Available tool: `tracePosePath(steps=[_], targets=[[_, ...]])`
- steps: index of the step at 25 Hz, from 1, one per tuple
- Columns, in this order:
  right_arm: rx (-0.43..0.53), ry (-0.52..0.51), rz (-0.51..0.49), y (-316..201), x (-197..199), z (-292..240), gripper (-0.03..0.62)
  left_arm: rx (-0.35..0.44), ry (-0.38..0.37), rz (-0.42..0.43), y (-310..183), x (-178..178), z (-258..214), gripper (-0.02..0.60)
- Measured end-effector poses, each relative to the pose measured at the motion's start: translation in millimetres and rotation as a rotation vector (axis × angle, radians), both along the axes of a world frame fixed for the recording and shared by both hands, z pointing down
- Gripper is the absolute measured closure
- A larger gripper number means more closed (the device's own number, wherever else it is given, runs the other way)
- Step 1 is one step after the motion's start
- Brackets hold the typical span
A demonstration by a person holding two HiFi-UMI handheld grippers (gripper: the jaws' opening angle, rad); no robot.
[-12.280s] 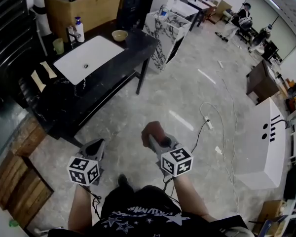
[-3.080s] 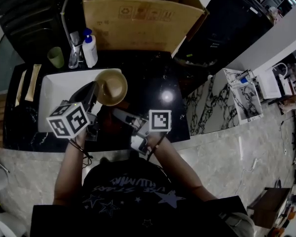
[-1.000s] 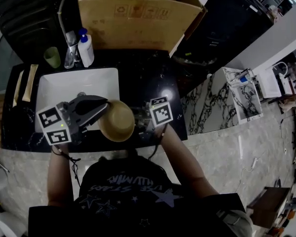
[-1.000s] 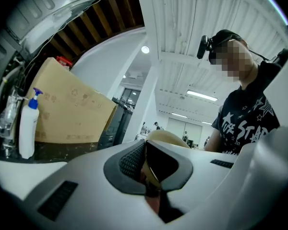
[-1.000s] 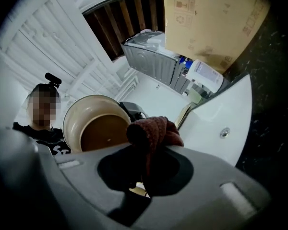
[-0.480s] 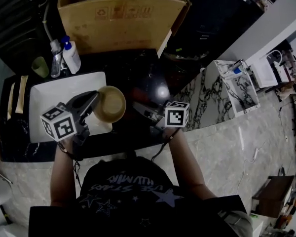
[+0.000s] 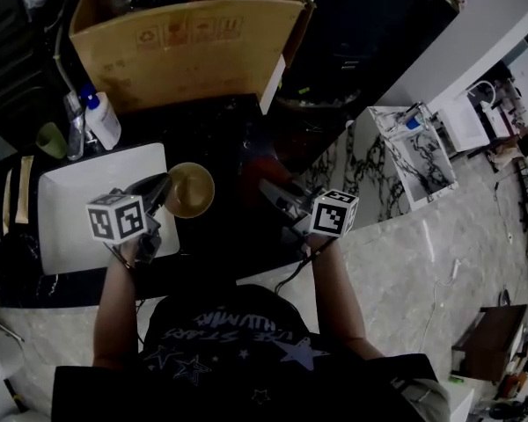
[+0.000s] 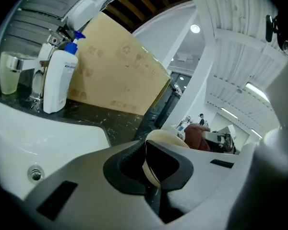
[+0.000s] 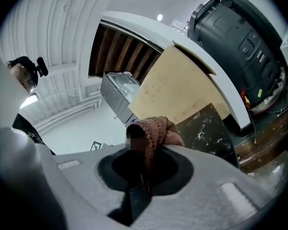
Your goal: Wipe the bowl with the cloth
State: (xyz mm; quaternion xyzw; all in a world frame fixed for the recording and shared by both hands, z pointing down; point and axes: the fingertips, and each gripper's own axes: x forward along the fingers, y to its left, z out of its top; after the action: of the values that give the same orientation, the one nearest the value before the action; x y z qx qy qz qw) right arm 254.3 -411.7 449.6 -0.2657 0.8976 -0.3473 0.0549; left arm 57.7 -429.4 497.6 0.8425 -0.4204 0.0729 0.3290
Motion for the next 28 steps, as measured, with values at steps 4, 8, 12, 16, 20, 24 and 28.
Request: tracePosePath(steps=[4, 8, 12, 16, 20, 24, 28], targets=[[0.016, 0.001, -0.001, -6, 14, -2, 0.545, -0.043, -0.086, -0.024, -8, 6, 19, 0.563], [0.017, -0.019, -0.019, -11, 20, -3, 0.545, -0.063, -0.116, -0.028, -11, 12, 25, 0.563], [0.026, -0.035, -0.046, -12, 20, -4, 0.543, -0.060, -0.138, -0.029, -13, 14, 28, 0.563], [0.030, -0.047, -0.047, -10, 17, -5, 0.543, -0.065, -0.120, -0.021, -11, 15, 29, 0.563], [0.018, -0.052, -0.038, -1, 8, -3, 0.543, -0.052, -0.082, -0.030, -8, 9, 25, 0.558], [0.004, -0.023, 0.010, 12, 2, 0, 0.543, -0.042, -0.017, -0.024, -3, -1, 16, 0.443], [0.001, -0.020, 0.083, 28, -7, -5, 0.545, -0.009, -0.018, 0.013, 9, -14, 4, 0.443]])
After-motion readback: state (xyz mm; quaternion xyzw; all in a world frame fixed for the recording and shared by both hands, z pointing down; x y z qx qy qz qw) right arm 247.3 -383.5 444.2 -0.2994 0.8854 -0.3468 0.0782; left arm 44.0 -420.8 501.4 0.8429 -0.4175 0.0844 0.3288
